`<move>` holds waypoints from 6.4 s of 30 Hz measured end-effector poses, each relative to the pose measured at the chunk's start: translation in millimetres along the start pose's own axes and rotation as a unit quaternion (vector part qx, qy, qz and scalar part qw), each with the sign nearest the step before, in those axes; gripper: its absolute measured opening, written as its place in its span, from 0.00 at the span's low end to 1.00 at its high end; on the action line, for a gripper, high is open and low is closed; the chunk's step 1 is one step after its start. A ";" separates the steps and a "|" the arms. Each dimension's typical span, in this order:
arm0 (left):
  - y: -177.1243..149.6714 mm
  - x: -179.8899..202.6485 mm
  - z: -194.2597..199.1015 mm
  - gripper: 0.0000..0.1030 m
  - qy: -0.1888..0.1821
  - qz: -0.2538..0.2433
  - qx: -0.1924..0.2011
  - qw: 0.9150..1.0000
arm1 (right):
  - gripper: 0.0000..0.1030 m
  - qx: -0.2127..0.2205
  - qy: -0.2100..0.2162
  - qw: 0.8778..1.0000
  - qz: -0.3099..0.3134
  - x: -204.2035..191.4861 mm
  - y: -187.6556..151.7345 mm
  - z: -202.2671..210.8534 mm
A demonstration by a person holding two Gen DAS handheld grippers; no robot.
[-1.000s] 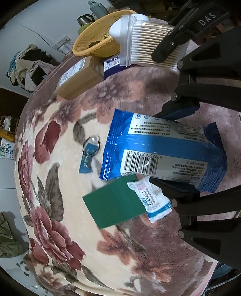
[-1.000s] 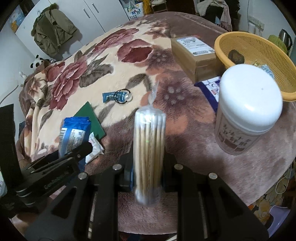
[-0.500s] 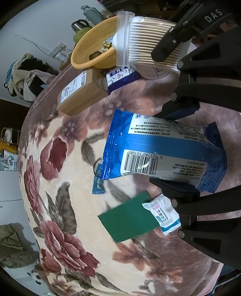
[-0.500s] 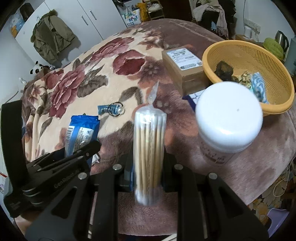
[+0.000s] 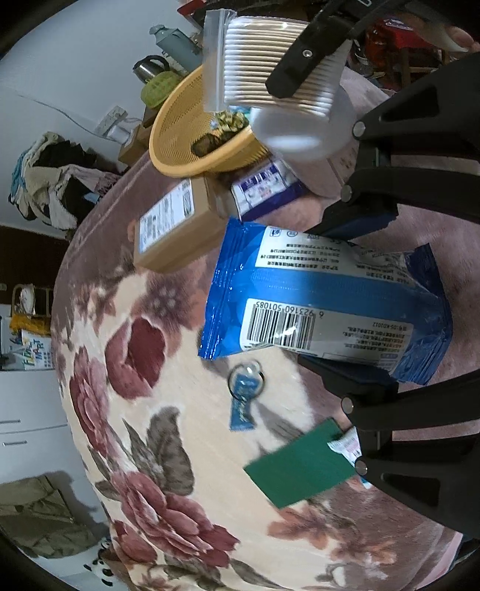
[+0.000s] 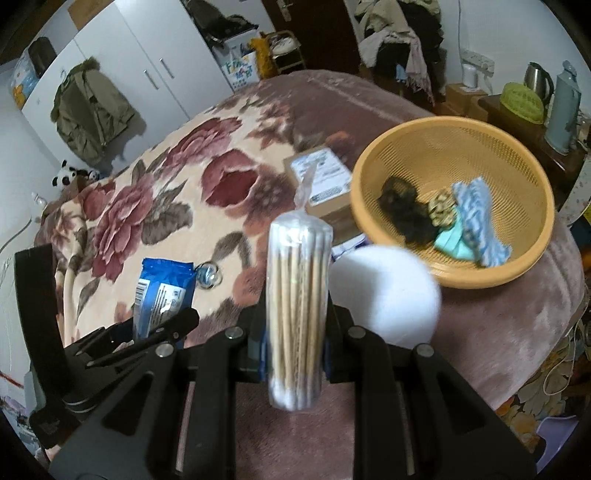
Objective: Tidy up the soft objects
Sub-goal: 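Lift and carry the wipe pack and swab pack with both tools over the yellow basket, then open both tools to drop the wipe pack and swab pack into the basket, then move both open tools back over the green pad on the blanket, then lower the left tool and grasp the green scouring pad by its edge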
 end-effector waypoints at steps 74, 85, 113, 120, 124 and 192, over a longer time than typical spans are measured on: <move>50.4 88.3 -8.1 0.99 -0.074 -0.063 0.006 0.995 | 0.98 0.002 -0.126 0.986 -0.107 120.4 35.4 25.7; 36.6 37.8 -3.2 0.99 -0.071 -0.035 0.005 0.997 | 0.98 0.008 -0.132 0.988 -0.074 78.1 30.9 27.1; 12.4 -115.5 -0.2 0.99 -0.051 0.064 0.007 0.997 | 0.99 -0.038 -0.103 0.993 0.052 -67.6 10.4 -32.5; 4.7 -144.7 -8.6 0.99 -0.046 0.083 -0.001 0.996 | 0.99 -0.055 -0.096 0.991 0.069 -92.7 1.4 -51.4; -0.3 -157.4 -16.8 0.99 -0.042 0.090 -0.008 0.995 | 0.99 -0.069 -0.094 0.990 0.077 -104.3 -5.6 -65.6; 2.4 -217.4 -111.7 0.36 -0.134 0.167 -0.030 0.976 | 1.00 -0.202 -0.056 0.974 0.090 -121.0 -55.2 -197.9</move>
Point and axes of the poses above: each gripper's, at about its wrist camera, not at the fingertips, and z roughly against the way its jaws point, x to its right, y to its top, the point moved 1 cm from there along -z, roughly the way its jaws point, and after that the axes turned 7 degrees about -x, right-handed, at the moved point
